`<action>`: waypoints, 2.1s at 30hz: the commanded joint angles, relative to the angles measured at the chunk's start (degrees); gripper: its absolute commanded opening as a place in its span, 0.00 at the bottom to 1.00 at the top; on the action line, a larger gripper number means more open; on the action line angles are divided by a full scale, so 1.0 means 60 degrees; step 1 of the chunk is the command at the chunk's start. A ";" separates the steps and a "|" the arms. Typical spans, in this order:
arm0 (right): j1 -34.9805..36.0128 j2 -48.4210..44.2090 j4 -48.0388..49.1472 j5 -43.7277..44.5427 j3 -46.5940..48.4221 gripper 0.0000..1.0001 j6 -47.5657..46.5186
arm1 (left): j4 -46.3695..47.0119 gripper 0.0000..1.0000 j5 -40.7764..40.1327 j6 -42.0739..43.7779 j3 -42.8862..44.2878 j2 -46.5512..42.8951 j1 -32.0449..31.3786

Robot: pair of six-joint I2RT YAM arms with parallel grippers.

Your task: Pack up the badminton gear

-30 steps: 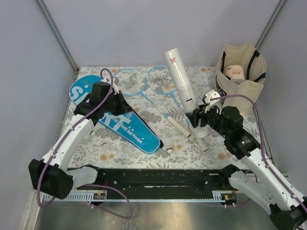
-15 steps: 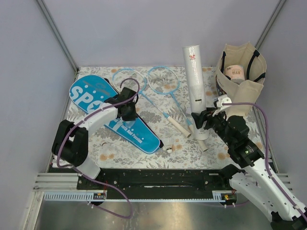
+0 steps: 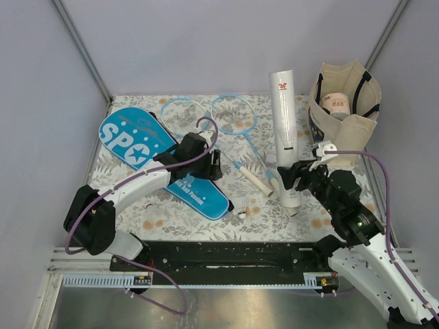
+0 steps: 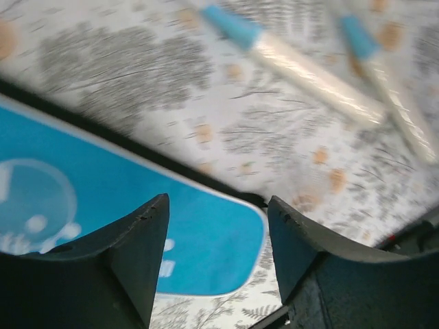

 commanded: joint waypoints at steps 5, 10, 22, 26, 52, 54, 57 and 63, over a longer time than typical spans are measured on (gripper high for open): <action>0.0054 -0.0783 -0.0503 -0.0065 0.0999 0.52 0.0569 | 0.2276 0.63 0.4082 0.1005 -0.0061 0.0638 -0.0652; 0.0054 -0.1062 -0.0620 -0.0050 0.1073 0.52 0.0583 | 0.2146 0.63 0.4421 0.1224 0.0260 0.1560 -0.0945; 0.0040 -0.0960 -0.0606 -0.0107 0.1029 0.53 0.0276 | 0.2540 0.59 0.5592 0.1489 0.0335 0.2617 -0.1472; 0.0054 -0.0975 -0.0547 -0.0445 0.1014 0.53 0.0100 | 0.2833 0.49 0.5827 0.1342 0.0130 0.2646 -0.1575; 0.0054 -0.0302 0.1284 -0.2933 -0.0333 0.57 -0.1099 | 0.2206 0.00 0.5653 -0.0268 0.0158 -0.0896 0.1102; 0.0054 -0.0140 0.0934 -0.3679 -0.0334 0.60 -0.2311 | 0.1767 0.00 0.5345 -0.0489 0.0494 -0.1569 0.1850; 0.0054 0.0080 0.0435 -0.4152 -0.0436 0.59 -0.4042 | 0.0815 0.00 0.4964 -0.0373 0.1313 -0.2405 0.2656; 0.0054 0.0635 0.0055 -0.4634 -0.0276 0.58 -0.5654 | -0.1851 0.00 0.2447 0.0433 0.3671 -0.3461 0.2864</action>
